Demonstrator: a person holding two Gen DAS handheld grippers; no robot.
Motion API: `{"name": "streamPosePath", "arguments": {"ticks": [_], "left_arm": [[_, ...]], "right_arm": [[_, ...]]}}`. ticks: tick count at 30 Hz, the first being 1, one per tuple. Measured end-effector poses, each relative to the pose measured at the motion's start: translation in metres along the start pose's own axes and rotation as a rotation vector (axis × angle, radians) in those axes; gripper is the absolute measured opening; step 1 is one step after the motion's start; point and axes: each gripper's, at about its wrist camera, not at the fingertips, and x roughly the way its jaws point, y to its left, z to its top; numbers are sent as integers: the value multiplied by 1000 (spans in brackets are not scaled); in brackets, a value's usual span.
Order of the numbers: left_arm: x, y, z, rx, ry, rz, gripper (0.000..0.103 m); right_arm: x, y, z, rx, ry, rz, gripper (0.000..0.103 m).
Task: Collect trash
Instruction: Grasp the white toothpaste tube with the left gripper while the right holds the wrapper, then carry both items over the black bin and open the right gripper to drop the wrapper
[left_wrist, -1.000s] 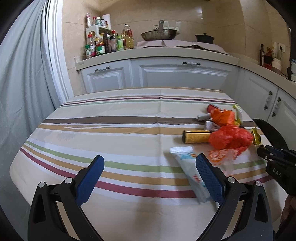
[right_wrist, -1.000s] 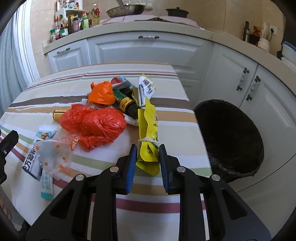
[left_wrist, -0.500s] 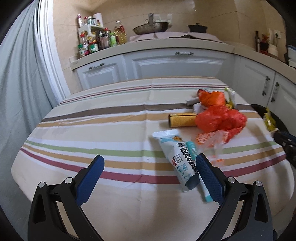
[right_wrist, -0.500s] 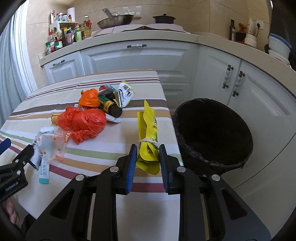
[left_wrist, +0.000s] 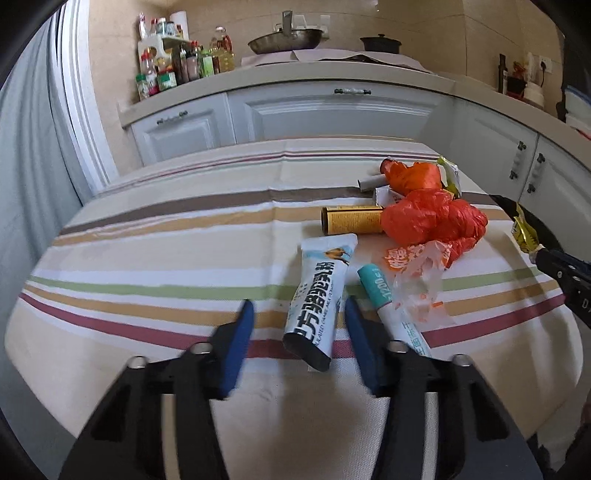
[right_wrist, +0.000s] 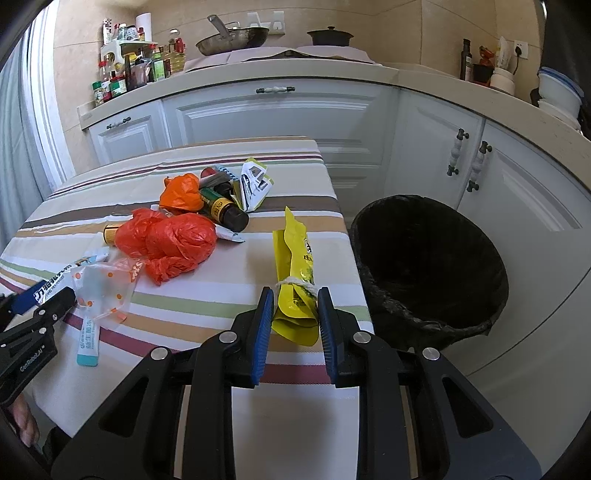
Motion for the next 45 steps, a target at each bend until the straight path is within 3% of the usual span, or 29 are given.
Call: {"name": "streamPosePath", "arguments": {"ticks": [3, 8, 15, 21, 34, 45], "left_arm": [[2, 1, 1, 3, 2, -23, 20], [-2, 4, 3, -2, -24, -11, 13], [-20, 7, 16, -13, -78, -10, 13], [-39, -11, 38, 9, -147, -57, 12], [-29, -116, 89, 116, -215, -238, 12], [5, -207, 106, 232, -197, -274, 12]], "right_arm": [[0, 0, 0, 3, -2, 0, 24], [0, 0, 0, 3, -3, 2, 24], [-8, -5, 4, 19, -41, -10, 24], [-17, -22, 14, 44, -86, -43, 24], [-20, -94, 37, 123, -179, -168, 24], [4, -157, 44, 187, -188, -223, 24]]}}
